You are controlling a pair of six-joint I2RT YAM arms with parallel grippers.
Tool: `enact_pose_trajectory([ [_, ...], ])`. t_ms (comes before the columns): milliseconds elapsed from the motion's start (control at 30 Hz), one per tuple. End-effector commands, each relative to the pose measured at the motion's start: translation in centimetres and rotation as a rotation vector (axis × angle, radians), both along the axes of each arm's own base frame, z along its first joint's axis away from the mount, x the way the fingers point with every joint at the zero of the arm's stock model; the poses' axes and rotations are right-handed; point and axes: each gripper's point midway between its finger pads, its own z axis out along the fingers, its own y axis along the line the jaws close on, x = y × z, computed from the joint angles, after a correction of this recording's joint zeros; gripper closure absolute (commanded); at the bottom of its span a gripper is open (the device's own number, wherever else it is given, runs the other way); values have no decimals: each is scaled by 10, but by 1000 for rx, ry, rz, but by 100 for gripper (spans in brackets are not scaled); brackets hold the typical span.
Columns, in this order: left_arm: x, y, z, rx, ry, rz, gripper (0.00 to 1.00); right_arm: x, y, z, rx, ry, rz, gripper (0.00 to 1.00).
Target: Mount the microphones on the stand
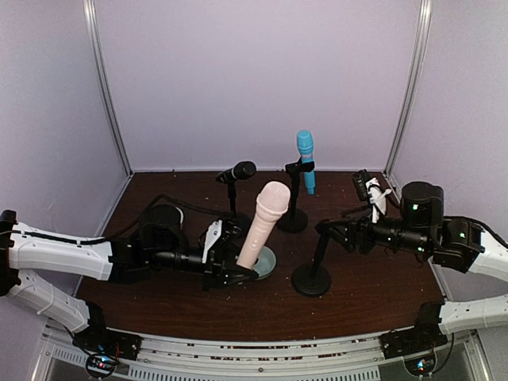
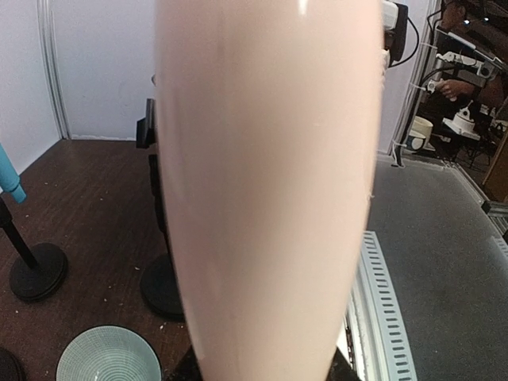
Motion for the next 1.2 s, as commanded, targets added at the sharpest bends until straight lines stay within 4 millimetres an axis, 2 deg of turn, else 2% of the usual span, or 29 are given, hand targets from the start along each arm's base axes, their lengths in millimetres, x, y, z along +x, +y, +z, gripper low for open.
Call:
enact_pose_trajectory([
  [0, -3, -3, 24, -65, -35, -22, 99, 18, -38, -29, -50, 76, -173, 34],
  [100, -3, -3, 25, -66, -32, -22, 99, 25, -43, -49, -104, 132, -202, 34],
  [200, -4, -1, 25, -67, -28, -21, 100, 31, -44, -61, -135, 156, -217, 35],
  [367, -4, 1, 23, -65, -23, -14, 99, 30, -34, -64, -117, 172, -161, 44],
  [600, -4, 1, 20, -61, -21, -15, 99, 15, -22, -57, -55, 149, -44, 62],
  [700, -3, -1, 20, -63, -20, -17, 99, 10, -20, -53, -39, 135, -14, 67],
  [800, -3, -3, 19, -59, -14, -21, 99, 15, -30, -55, -77, 134, -73, 64],
  [933, -3, -4, 17, -56, -8, -27, 99, 19, -35, -54, -108, 124, -98, 43],
  [967, -3, -5, 16, -55, -8, -28, 98, 19, -35, -52, -106, 118, -98, 40],
  [1033, -3, -5, 16, -53, -6, -29, 98, 20, -33, -48, -99, 105, -92, 40],
  [1167, -4, -5, 16, -53, -3, -30, 98, 16, -21, -42, -80, 99, -23, 50],
])
